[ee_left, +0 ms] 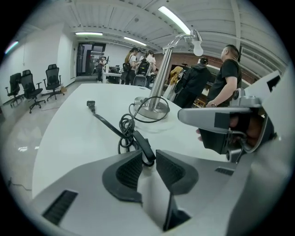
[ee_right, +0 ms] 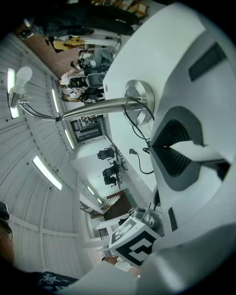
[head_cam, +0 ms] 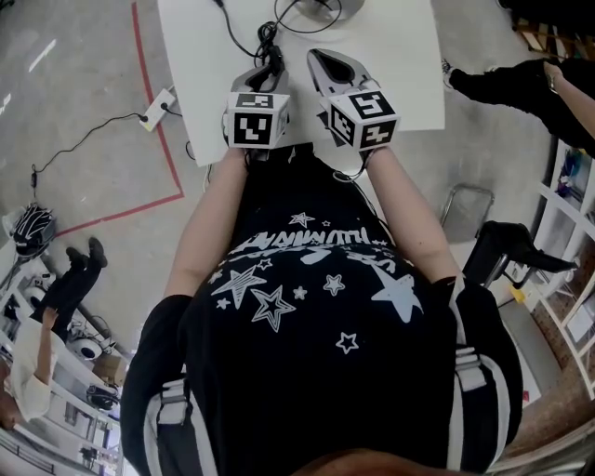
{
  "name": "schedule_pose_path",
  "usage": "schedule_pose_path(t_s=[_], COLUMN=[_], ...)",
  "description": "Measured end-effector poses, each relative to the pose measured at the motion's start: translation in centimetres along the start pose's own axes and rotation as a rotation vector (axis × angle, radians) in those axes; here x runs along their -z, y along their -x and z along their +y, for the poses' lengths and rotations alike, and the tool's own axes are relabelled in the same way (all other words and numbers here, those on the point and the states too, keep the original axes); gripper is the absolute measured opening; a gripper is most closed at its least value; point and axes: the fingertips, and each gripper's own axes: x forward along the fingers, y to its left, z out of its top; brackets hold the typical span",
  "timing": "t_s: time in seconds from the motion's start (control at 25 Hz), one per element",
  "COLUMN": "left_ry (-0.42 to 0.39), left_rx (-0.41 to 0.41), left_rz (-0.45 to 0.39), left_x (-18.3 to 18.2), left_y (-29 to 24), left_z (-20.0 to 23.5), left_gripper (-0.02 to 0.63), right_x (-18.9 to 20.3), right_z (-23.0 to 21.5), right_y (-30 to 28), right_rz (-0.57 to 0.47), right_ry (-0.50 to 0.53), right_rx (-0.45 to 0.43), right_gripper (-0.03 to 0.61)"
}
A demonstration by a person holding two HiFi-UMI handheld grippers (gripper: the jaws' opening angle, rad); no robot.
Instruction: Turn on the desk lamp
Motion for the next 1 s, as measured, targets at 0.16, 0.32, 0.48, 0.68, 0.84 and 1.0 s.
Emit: schedule_pose_path(t_s=[0.16,0.32,0.48,0.68,0.84,1.0], left_ry=[0.017,0.019,0.041,0.054,0.049,0.058], left_rx=[0.013,0.01,0.012,0.013,0.014,0.036], left_rz=[-0.001,0.005,0.012,0.026,0.034,0.046], left_x=[-0.1,0.0,0.0,0.1,0.1,0.1], left_y=[0.0,0.0,0.0,-0.1,0.0,0.1], left_z=[0.2,0.2,0.2,0.7,0.9,0.5], left_gripper=[0.104,0.098,0.083,0.077,0.075,0.075], right_x=[0.6,1.0,1.1,1.8,2.8,3.5], right_z=[-0.1,0.2,0.6,1.1,1.4,1.8], right_y=[-0.4,-1.2,-1.9,-3.3,-4.5,-5.4], right_rz=[0.032,0.066,0.098,0.146,0.203,0.273], right_ry=[0.011,0.038,0.075,0.111,0.166,0.238], right_rx=[-0.028,-0.063,-0.101,-0.157,-0.199,-0.259], right_gripper=[0.003,0.003,0.003,0.003,0.003,0.003])
